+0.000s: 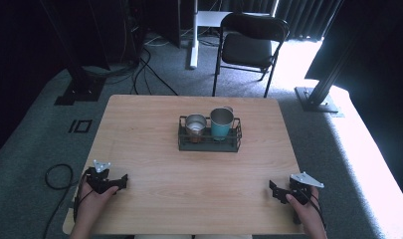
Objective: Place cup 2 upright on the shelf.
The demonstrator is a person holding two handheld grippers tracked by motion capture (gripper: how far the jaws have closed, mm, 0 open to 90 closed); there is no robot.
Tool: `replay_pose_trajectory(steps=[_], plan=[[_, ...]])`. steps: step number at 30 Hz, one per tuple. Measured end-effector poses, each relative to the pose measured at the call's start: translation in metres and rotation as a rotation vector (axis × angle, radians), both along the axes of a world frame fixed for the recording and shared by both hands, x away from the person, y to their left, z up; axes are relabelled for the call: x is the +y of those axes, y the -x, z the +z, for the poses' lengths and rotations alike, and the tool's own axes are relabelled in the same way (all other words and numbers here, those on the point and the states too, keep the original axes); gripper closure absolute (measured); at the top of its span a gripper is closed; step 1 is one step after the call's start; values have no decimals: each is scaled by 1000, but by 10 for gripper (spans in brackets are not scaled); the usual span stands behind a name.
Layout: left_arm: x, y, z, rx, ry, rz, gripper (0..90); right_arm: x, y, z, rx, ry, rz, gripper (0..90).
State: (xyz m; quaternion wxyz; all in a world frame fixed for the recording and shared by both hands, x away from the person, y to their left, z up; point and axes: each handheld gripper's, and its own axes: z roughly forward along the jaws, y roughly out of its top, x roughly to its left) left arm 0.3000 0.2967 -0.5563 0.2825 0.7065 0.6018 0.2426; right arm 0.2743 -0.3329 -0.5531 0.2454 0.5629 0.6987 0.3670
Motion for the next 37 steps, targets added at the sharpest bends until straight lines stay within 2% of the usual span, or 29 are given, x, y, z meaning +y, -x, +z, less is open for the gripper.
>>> replay_pose_trajectory(steps=[2,5,8,12,15,17,18,23,28,34,37], plan=[[0,0,0,0,0,0,19,-1,3,-1,10,12,15,105],[0,0,0,0,0,0,19,-2,7,-2,13,-44,31,105],[0,0,0,0,0,0,19,-3,11,-3,23,-2,79,105],[0,0,0,0,0,0,19,-1,14,-3,20,-2,159,106],[0,0,0,0,0,0,19,2,14,-4,51,25,209,106],[0,0,0,0,0,0,19,4,13,-5,77,40,223,106],[0,0,0,0,0,0,19,5,13,-5,75,48,229,106],[0,0,0,0,0,0,18,9,12,-6,72,97,246,105],[0,0,0,0,-1,-1,19,9,10,-6,74,98,243,105],[0,0,0,0,0,0,19,12,7,-6,75,95,197,105],[0,0,0,0,0,0,19,12,6,-6,75,93,192,105]])
